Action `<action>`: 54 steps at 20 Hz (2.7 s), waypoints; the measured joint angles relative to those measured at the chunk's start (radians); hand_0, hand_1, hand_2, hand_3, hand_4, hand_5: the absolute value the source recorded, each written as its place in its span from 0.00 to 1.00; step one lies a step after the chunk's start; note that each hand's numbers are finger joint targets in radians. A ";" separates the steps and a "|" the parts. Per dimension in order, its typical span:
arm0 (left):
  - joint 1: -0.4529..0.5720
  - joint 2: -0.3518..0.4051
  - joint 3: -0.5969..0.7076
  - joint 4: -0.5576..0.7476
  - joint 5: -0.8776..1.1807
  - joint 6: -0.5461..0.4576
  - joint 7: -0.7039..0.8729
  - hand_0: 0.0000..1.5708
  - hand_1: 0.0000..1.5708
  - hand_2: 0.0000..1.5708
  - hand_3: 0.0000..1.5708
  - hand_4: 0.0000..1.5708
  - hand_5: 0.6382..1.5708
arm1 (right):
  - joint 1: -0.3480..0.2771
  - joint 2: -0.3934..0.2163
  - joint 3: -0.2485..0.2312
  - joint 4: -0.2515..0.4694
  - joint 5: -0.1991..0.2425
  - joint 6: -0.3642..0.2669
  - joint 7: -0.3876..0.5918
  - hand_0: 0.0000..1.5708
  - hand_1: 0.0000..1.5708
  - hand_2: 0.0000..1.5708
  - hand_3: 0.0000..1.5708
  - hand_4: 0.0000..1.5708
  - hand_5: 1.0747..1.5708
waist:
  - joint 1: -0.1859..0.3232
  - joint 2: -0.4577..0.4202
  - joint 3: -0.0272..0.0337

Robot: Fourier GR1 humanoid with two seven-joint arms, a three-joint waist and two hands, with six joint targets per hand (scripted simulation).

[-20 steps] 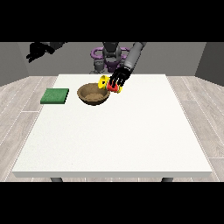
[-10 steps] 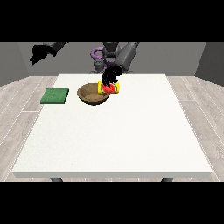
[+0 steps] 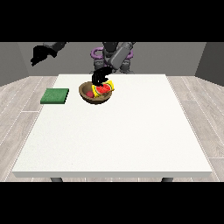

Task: Pick the cup and pour the ball into the bowl, then pick the bowl and place it on the pad

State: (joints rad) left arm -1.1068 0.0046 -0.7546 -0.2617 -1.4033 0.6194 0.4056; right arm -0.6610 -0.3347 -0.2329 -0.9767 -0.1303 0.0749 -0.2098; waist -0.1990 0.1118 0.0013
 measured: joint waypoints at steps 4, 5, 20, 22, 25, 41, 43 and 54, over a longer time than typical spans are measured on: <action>0.012 -0.002 -0.052 -0.063 -0.062 -0.091 0.063 0.98 0.98 1.00 1.00 0.95 0.61 | -0.014 0.014 0.008 0.017 0.006 -0.006 -0.006 0.00 0.00 0.22 0.41 0.37 0.99 | -0.006 0.000 -0.0006; 0.007 -0.002 -0.052 -0.070 -0.069 -0.109 0.065 0.97 0.97 1.00 1.00 0.94 0.63 | -0.017 0.015 0.009 0.013 0.004 -0.004 -0.003 0.00 0.00 0.22 0.41 0.37 0.99 | -0.010 -0.001 -0.0004; 0.000 0.049 0.115 -0.325 0.066 -0.175 -0.101 0.93 0.93 1.00 1.00 0.84 0.82 | 0.075 -0.108 -0.059 0.089 0.002 0.034 -0.022 0.00 0.00 0.27 0.36 0.36 0.99 | 0.138 -0.092 -0.0015; 0.002 0.080 0.172 -0.365 0.124 -0.151 -0.134 0.97 0.97 1.00 1.00 0.76 0.91 | 0.096 -0.110 -0.066 0.098 0.005 0.024 -0.028 0.00 0.00 0.30 0.40 0.36 0.99 | 0.169 -0.106 -0.0017; 0.023 0.140 0.269 -0.414 0.229 -0.103 -0.192 0.98 0.98 1.00 1.00 0.76 0.90 | 0.114 -0.117 -0.075 0.097 0.009 0.009 -0.037 0.00 0.00 0.30 0.41 0.36 0.99 | 0.204 -0.102 -0.0022; 0.133 0.041 0.809 -0.693 1.175 -0.362 -0.519 0.00 0.00 0.00 0.00 0.30 0.97 | 0.095 0.010 -0.049 0.041 -0.007 -0.065 -0.014 0.00 0.00 0.25 0.27 0.43 1.00 | 0.296 -0.003 -0.0152; 0.129 0.065 0.886 -0.713 1.304 -0.475 -0.518 0.00 0.00 0.00 0.00 0.25 0.97 | 0.111 0.022 -0.050 0.038 -0.010 -0.069 -0.017 0.00 0.00 0.23 0.24 0.43 1.00 | 0.312 -0.001 -0.0128; 0.127 0.411 1.189 -0.622 1.722 -0.967 -0.400 0.00 0.00 0.00 0.00 0.16 0.98 | 0.165 0.115 0.002 -0.019 -0.011 -0.074 -0.031 0.00 0.00 0.00 0.00 0.00 1.00 | 0.280 0.030 -0.0031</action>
State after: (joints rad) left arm -0.9794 0.4153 0.4347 -0.8840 0.3187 -0.3473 0.0057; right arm -0.4961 -0.2202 -0.2304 -0.9962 -0.1412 0.0008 -0.2411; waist 0.0812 0.1420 -0.0018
